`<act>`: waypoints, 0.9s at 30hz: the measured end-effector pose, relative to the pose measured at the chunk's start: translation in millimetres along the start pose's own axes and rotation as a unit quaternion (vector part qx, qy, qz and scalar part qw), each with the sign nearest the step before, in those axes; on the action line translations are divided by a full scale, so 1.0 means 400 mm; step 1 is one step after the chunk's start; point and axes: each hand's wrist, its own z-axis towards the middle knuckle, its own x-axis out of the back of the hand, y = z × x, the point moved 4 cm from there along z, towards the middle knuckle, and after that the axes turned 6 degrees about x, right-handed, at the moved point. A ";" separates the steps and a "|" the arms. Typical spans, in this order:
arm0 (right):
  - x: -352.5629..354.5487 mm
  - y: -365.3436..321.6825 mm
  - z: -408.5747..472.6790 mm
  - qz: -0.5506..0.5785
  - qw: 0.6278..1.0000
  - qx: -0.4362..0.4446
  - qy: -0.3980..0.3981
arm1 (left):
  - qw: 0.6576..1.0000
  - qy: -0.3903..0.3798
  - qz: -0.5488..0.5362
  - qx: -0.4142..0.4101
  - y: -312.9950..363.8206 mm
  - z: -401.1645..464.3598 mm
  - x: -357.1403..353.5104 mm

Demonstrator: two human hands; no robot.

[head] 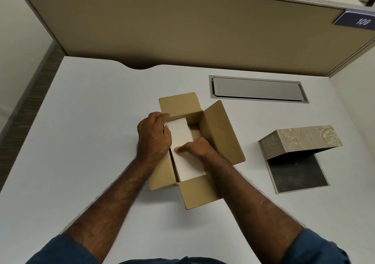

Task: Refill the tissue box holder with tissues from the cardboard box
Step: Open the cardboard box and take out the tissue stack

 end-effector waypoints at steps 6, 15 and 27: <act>-0.009 0.005 0.023 0.040 0.998 -0.030 -0.029 | 0.999 0.003 -0.048 0.015 0.010 -0.005 0.013; -0.011 0.017 0.037 0.113 0.991 -0.042 -0.059 | 0.998 0.014 -0.067 0.010 0.004 -0.004 0.011; -0.006 0.021 0.043 0.078 0.996 0.003 -0.051 | 0.997 0.023 -0.071 -0.002 -0.022 -0.007 0.005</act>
